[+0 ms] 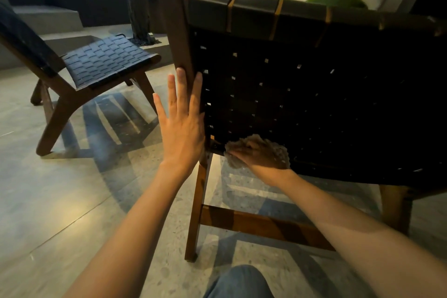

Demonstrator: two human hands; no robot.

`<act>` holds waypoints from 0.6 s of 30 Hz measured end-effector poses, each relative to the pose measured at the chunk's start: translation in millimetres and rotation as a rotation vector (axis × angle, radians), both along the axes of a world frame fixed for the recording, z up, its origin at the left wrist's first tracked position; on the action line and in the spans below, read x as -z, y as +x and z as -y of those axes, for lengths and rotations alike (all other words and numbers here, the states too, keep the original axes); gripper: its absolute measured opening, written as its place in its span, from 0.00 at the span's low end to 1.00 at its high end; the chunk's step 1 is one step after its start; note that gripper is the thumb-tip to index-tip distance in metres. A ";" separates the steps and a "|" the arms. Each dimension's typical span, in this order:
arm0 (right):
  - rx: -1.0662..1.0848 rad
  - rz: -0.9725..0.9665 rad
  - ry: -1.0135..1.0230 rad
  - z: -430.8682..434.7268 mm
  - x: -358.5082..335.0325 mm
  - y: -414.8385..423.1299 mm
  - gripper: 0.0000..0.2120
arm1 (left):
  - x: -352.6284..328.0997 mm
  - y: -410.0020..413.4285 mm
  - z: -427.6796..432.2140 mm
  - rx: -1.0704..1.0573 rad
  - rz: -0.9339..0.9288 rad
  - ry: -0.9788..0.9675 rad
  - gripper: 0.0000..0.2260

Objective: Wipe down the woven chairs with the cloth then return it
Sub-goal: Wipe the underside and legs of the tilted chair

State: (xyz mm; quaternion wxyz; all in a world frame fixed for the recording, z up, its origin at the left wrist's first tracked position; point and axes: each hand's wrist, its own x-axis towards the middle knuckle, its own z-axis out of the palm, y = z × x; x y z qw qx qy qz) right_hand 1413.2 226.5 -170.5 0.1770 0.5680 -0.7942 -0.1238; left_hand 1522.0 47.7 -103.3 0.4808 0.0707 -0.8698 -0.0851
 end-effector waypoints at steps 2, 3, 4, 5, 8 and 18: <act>0.031 0.045 -0.179 -0.4 -10.1 18.3 0.22 | -0.5 3.5 7.0 0.018 -0.016 -0.025 0.31; -0.033 -0.006 -0.311 -0.1 -19.4 28.1 0.27 | -0.4 5.8 11.7 0.034 -0.017 -0.042 0.33; -0.137 -0.075 -0.393 -1.0 -29.1 34.9 0.31 | -0.4 8.6 15.6 0.044 -0.020 -0.069 0.34; -0.217 -0.156 -0.467 -0.5 -42.9 40.3 0.31 | -1.1 12.0 19.7 0.054 -0.025 -0.059 0.35; -0.364 -0.376 -0.756 14.1 -85.2 47.4 0.21 | -2.1 21.1 27.4 0.064 -0.031 -0.015 0.35; -0.258 -0.277 -1.127 87.5 -133.6 52.8 0.15 | -7.3 26.1 29.5 0.103 0.025 0.007 0.39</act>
